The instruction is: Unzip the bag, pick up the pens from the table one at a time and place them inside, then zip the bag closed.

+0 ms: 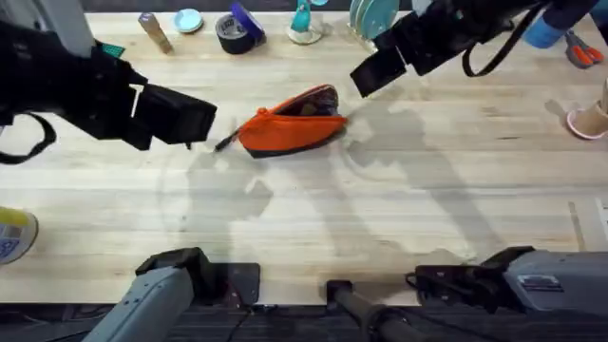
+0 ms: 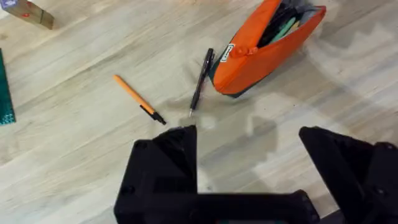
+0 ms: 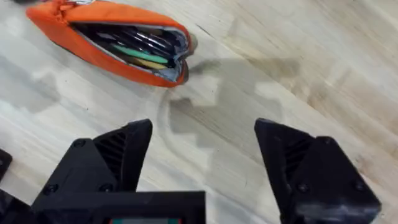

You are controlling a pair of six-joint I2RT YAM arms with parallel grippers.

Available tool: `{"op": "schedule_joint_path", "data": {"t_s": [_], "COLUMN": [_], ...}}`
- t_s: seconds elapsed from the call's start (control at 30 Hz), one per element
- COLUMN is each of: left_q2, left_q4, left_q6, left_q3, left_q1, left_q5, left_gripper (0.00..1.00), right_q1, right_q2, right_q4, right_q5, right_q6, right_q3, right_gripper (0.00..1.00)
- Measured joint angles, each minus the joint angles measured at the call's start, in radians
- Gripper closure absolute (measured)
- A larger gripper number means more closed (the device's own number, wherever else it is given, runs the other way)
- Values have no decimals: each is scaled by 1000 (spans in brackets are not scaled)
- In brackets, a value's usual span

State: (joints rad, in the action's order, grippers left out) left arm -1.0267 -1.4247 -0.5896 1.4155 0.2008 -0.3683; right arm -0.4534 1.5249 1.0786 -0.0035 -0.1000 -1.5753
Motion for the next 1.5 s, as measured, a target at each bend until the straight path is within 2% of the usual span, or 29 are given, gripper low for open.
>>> {"op": "schedule_joint_path", "data": {"t_s": [0.27,0.43,0.6,0.77,0.93,1.23,1.5], "left_q2": [0,-7,-61,-143,-210,-362,-527], "left_q4": [0,2,40,140,230,301,373], "left_q6": [4,45,143,246,313,360,373], "left_q3": [0,0,1,1,1,1,1], "left_q1": [0,0,0,0,0,5,73], "left_q5": [3,23,129,229,288,311,313], "left_gripper": [4,5,5,5,6,6,5], "right_q1": [0,0,0,0,0,0,0], "right_q2": [0,0,0,0,0,0,0], "right_q4": [21,21,21,21,22,22,21], "right_q5": [7,8,8,7,-1,-46,-49], "right_q6": [15,18,18,19,18,19,19], "right_q3": [0,0,0,0,0,0,0], "right_gripper": [5,5,5,5,5,5,5]}}
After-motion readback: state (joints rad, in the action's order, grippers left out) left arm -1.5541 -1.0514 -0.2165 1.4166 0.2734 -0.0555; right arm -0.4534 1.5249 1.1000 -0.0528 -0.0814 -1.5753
